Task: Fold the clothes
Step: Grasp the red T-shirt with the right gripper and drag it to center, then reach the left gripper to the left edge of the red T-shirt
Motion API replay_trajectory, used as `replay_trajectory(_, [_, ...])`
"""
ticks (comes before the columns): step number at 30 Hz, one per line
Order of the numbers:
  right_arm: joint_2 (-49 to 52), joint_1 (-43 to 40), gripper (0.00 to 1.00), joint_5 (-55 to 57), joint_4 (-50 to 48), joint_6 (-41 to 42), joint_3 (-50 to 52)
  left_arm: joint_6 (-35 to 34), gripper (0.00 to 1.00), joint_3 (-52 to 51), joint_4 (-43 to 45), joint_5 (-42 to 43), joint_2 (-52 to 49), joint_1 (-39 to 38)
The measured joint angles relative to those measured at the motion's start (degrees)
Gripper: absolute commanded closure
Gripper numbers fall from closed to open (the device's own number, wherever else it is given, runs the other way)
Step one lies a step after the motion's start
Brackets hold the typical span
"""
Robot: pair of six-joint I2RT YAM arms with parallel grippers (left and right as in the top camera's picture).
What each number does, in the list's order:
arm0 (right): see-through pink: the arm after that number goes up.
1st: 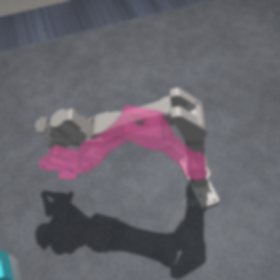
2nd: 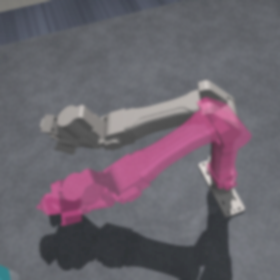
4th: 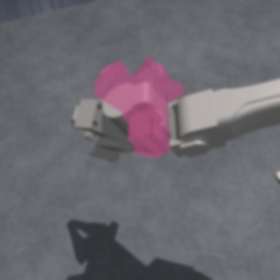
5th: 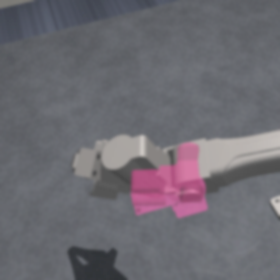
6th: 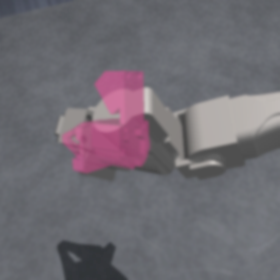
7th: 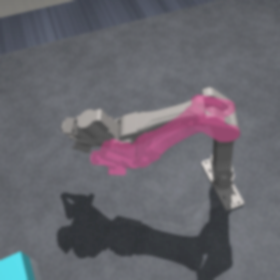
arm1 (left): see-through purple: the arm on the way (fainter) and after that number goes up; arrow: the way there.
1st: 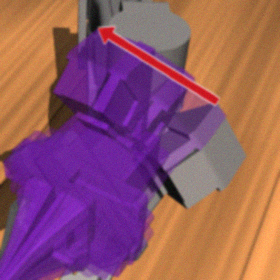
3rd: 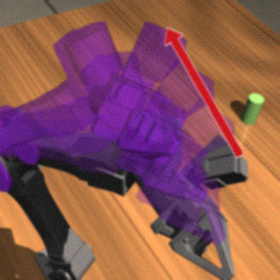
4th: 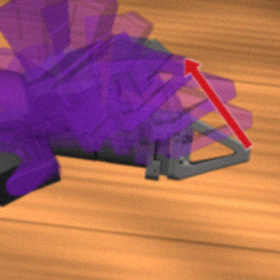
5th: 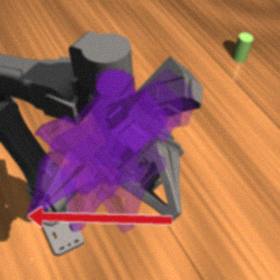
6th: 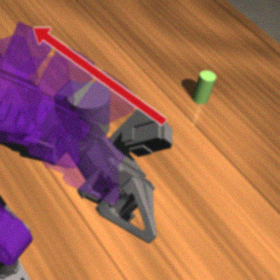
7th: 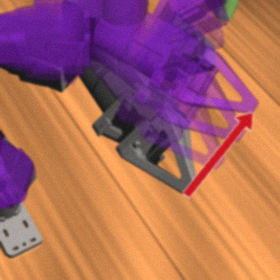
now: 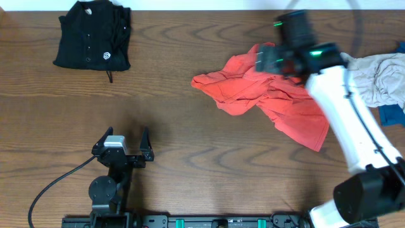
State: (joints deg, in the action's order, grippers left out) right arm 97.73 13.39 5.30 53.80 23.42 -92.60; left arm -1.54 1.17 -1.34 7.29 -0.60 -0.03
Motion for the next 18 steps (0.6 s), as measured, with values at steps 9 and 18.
replay_trajectory(9, [-0.1, -13.6, 0.01, 0.1, 5.4, -0.2, 0.1, 0.0, 0.02, 0.0, 0.0, 0.0, 0.0, 0.0])
replay_trajectory(18, [0.2, -17.9, 0.01, -3.4, 5.2, -0.2, 4.8, -4.2, 0.02, -0.5, 4.3, 3.0, 0.0, 0.0])
